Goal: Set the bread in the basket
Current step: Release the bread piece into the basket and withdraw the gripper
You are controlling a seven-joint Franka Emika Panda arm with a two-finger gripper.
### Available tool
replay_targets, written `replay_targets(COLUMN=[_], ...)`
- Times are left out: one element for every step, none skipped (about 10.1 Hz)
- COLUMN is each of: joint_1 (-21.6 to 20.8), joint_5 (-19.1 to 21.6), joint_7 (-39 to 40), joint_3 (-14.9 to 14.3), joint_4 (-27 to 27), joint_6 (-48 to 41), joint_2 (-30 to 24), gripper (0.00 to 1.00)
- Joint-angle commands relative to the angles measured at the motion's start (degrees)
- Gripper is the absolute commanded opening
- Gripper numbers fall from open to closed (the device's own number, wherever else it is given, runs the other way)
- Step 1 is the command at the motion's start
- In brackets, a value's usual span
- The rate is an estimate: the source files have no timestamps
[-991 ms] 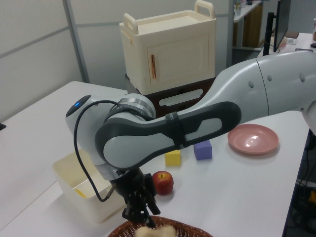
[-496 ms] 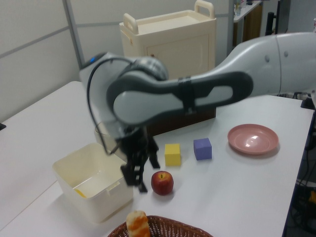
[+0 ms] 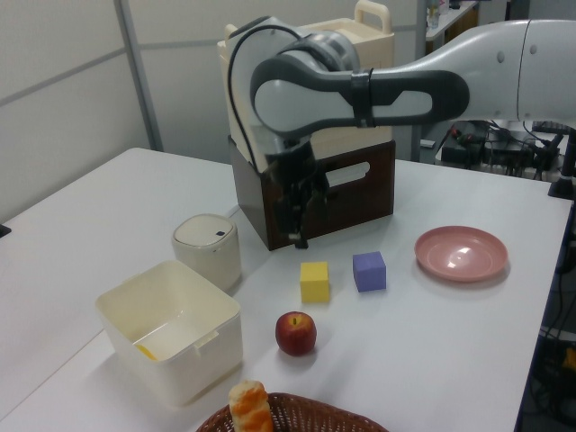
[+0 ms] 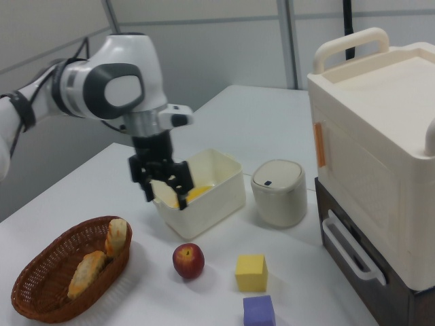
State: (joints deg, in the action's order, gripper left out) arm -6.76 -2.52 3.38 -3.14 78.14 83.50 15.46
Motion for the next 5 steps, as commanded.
replay_targets(joint_1=[5.7, 7.5, 7.5, 7.6, 7.6], joint_5=[-0.6, -1.3, -2.7, -2.7, -2.5], joint_7=[2.3, 2.3, 2.3, 2.2, 2.2], joint_3=[0.2, 0.2, 0.2, 0.2, 0.2], joint_4=[1.3, 1.4, 1.5, 1.5, 1.5], joint_6=[4.3, 4.8, 5.8, 7.6, 8.2], joint_2=[-1.5, -1.4, -1.5, -1.6, -1.7], gripper=[1.00, 1.00, 1.00, 1.00, 1.00])
